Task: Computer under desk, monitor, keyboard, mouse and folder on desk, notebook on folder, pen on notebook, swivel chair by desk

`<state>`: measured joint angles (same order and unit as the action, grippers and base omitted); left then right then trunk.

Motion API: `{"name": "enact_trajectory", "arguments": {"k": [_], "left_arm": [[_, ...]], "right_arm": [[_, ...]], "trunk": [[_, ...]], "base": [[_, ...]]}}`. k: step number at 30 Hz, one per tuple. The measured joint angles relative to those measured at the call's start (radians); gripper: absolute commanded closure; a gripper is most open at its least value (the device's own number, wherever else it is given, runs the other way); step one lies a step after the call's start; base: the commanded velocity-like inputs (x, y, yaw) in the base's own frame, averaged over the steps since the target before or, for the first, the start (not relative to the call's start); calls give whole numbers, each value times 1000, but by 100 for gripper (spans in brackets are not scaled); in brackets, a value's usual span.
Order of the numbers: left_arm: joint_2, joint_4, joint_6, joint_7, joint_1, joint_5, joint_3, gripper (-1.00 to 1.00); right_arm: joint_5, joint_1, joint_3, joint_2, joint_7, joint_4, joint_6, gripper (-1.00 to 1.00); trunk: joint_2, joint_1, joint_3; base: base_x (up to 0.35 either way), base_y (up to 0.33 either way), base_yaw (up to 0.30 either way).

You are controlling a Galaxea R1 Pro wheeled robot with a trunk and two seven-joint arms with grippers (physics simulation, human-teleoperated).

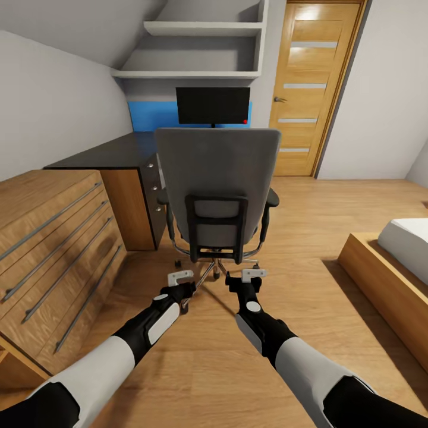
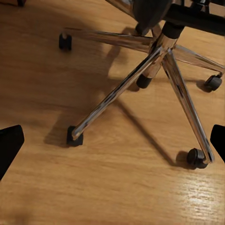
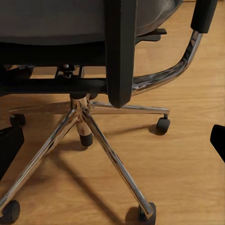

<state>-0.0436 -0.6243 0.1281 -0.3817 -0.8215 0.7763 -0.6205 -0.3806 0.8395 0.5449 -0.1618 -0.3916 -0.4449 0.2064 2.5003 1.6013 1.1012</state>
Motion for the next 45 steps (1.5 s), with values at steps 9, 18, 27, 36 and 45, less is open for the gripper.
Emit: {"name": "enact_trajectory", "arguments": {"k": [9, 18, 27, 36, 45], "left_arm": [[-1, 3, -2, 0, 0, 0, -51, -100], [-1, 26, -2, 0, 0, 0, -61, -100], [-2, 31, -6, 0, 0, 4, -62, -100], [-2, 47, -47, 0, 0, 2, -62, -100], [-2, 52, -48, -1, 0, 4, -63, -100]], "right_arm": [[0, -1, -1, 2, 0, 1, 1, -100], [0, -2, -1, 2, 3, 5, 1, -100], [-2, -2, -1, 2, 3, 10, 1, -100], [-10, -2, 0, 2, 3, 22, 10, -100], [-14, -2, 0, 2, 1, 23, 11, -100]], "trunk": [[0, 0, 0], [0, 0, 0], [0, 0, 0], [0, 0, 0], [0, 0, 1]], "base": [[287, 0, 0], [326, 0, 0], [327, 0, 0], [327, 0, 0], [327, 0, 17]]}}
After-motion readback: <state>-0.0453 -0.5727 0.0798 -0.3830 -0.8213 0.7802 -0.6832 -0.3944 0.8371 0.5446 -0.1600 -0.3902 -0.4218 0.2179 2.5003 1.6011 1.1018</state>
